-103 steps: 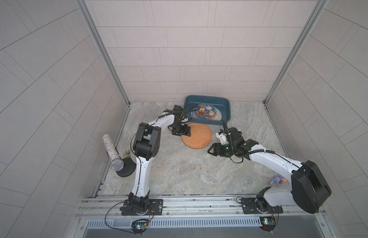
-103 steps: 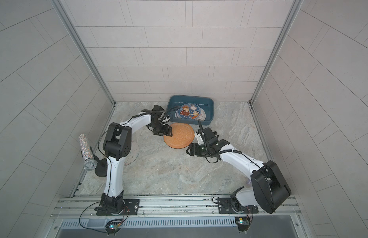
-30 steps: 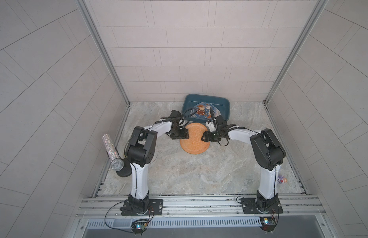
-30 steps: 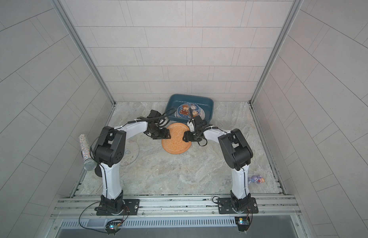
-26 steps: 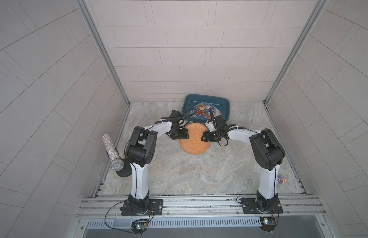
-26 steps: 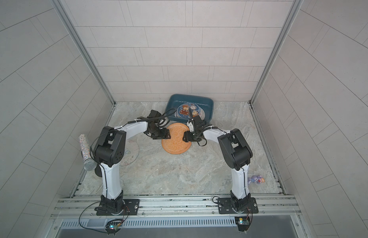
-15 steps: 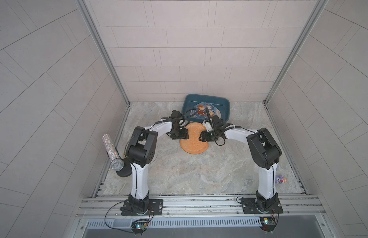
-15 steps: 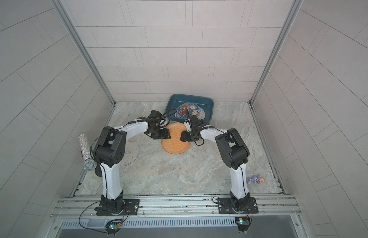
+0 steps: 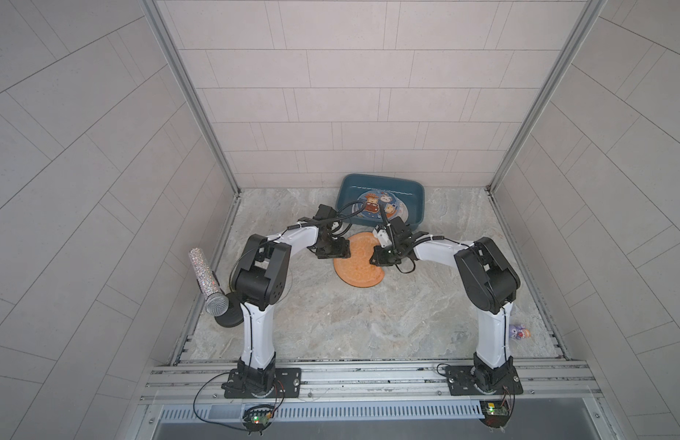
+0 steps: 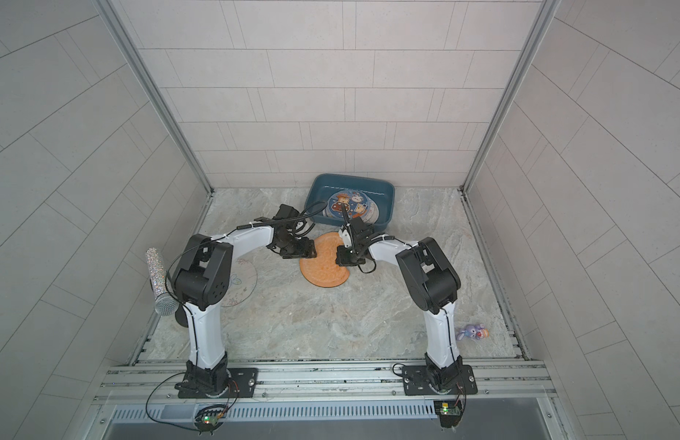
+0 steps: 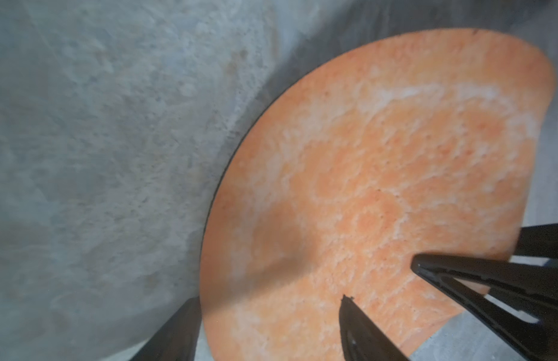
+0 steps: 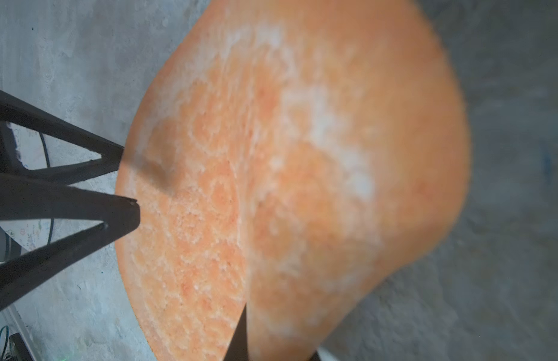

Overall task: Put the coasters into the storage box
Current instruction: Pick up the coaster from the center of the board, then place the coaster in the storage box.

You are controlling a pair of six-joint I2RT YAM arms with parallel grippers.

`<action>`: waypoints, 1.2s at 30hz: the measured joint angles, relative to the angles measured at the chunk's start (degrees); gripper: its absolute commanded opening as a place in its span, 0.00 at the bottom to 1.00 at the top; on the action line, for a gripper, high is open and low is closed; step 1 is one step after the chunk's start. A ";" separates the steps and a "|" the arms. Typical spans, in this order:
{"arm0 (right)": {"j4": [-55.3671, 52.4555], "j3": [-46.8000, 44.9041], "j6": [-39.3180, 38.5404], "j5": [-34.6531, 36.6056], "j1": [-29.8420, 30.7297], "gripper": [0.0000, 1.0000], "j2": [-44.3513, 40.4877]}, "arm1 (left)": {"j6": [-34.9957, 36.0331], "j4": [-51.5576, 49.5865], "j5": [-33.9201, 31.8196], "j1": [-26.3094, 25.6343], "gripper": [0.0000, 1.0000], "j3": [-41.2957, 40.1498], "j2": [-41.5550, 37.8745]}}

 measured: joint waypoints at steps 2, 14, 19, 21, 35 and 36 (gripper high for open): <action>-1.09 -1.46 0.20 -0.76 -0.66 0.00 -2.05 | -0.70 0.02 1.05 0.39 0.82 -1.57 -1.22; -8.52 3.74 1.27 -5.60 -8.41 0.00 -13.62 | -3.85 0.72 4.02 5.73 0.92 -8.37 -9.60; -9.64 11.85 1.46 -5.79 -10.86 0.00 -13.00 | -4.22 2.14 4.81 5.88 0.93 -9.68 -11.54; -9.81 15.58 1.62 -5.77 -11.69 0.00 -11.54 | -4.28 2.51 5.07 5.88 0.94 -10.40 -11.85; -8.85 37.62 4.26 -2.21 -16.39 0.00 10.67 | -4.92 3.65 6.01 5.88 0.94 -12.11 -12.28; -8.74 38.16 4.33 -1.68 -16.72 0.00 12.04 | -4.98 3.72 6.05 5.88 0.94 -12.11 -12.28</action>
